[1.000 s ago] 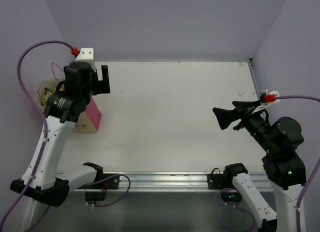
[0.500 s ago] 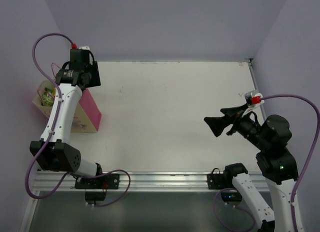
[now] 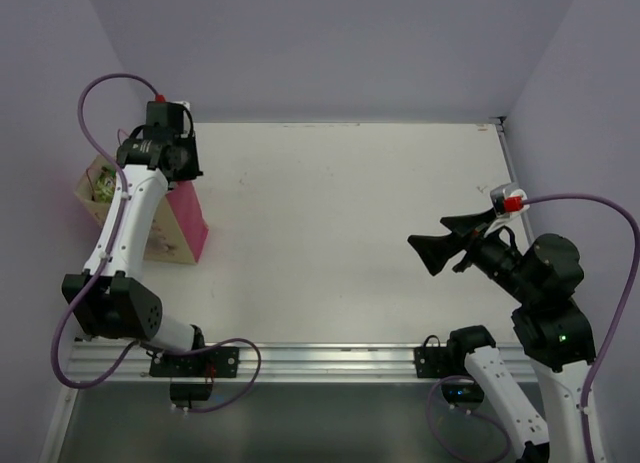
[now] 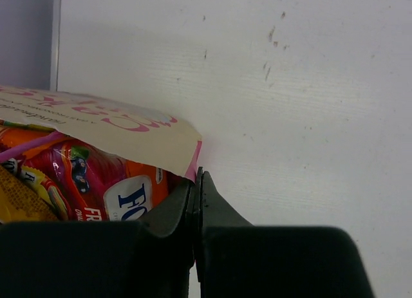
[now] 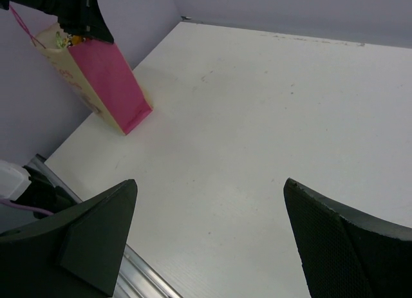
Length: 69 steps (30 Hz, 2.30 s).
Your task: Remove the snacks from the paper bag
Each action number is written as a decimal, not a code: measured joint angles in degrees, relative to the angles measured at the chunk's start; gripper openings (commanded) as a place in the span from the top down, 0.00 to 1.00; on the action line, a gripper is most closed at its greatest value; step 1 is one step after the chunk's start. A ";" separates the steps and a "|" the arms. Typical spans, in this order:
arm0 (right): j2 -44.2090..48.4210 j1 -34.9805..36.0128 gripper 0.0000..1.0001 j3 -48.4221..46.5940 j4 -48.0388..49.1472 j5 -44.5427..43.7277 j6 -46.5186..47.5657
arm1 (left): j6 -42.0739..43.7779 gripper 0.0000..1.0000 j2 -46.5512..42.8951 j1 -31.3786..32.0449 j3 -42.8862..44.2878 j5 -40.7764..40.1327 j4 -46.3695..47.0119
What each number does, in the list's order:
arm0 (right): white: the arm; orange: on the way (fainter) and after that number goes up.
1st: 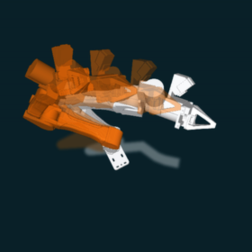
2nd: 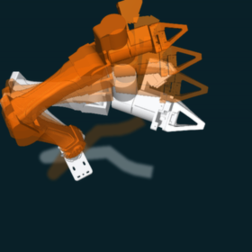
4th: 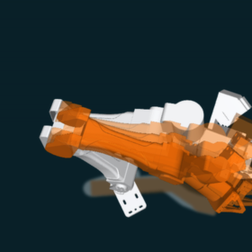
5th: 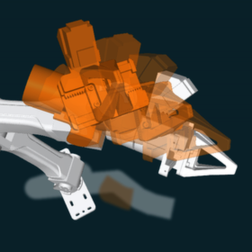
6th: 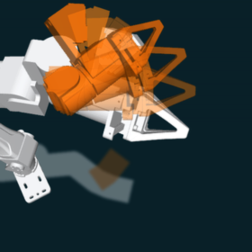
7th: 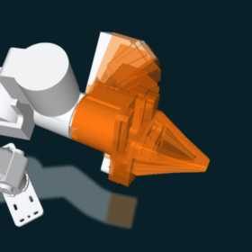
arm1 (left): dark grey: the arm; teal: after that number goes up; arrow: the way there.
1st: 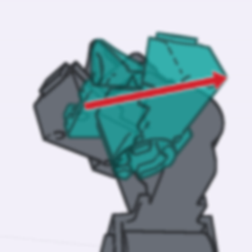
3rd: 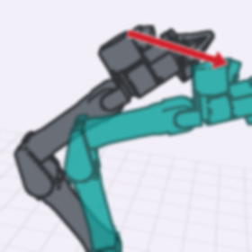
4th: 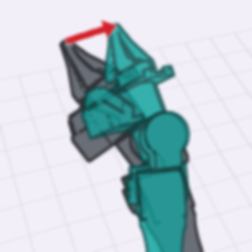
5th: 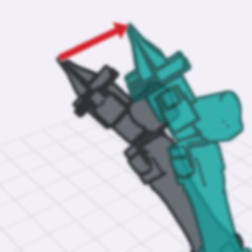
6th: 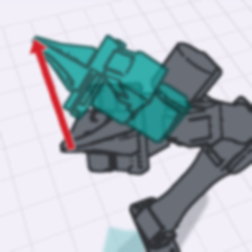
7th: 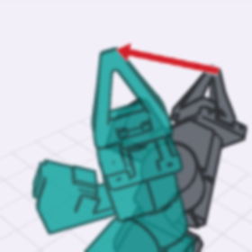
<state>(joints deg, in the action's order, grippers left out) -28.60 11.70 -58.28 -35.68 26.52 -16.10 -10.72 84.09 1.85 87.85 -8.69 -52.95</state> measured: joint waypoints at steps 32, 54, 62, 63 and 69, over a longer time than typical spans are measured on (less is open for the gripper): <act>1.36 0.04 0.01 0.15 -0.07 -1.99 0.09 | -4.00 0.13 5.99 41.92 16.74 -1.07 -1.46; -0.74 0.17 0.01 -1.38 -0.74 -1.90 0.59 | -13.62 0.53 4.79 27.08 2.69 -5.09 13.97; -6.47 0.35 0.01 -4.24 0.70 1.44 0.00 | -10.80 1.00 6.60 26.03 2.62 -7.19 18.14; -7.80 0.79 0.01 -4.74 1.66 1.66 -0.42 | -10.12 1.00 6.75 25.88 2.78 -7.23 18.14; -20.90 14.19 0.03 -12.87 6.38 -2.75 1.01 | -2.38 1.00 9.40 23.78 7.17 -6.95 16.68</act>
<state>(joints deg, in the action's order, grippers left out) -49.50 25.89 -71.16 -29.30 23.77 -15.09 -13.10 93.49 25.63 95.02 -15.64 -36.27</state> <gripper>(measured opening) 0.990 0.016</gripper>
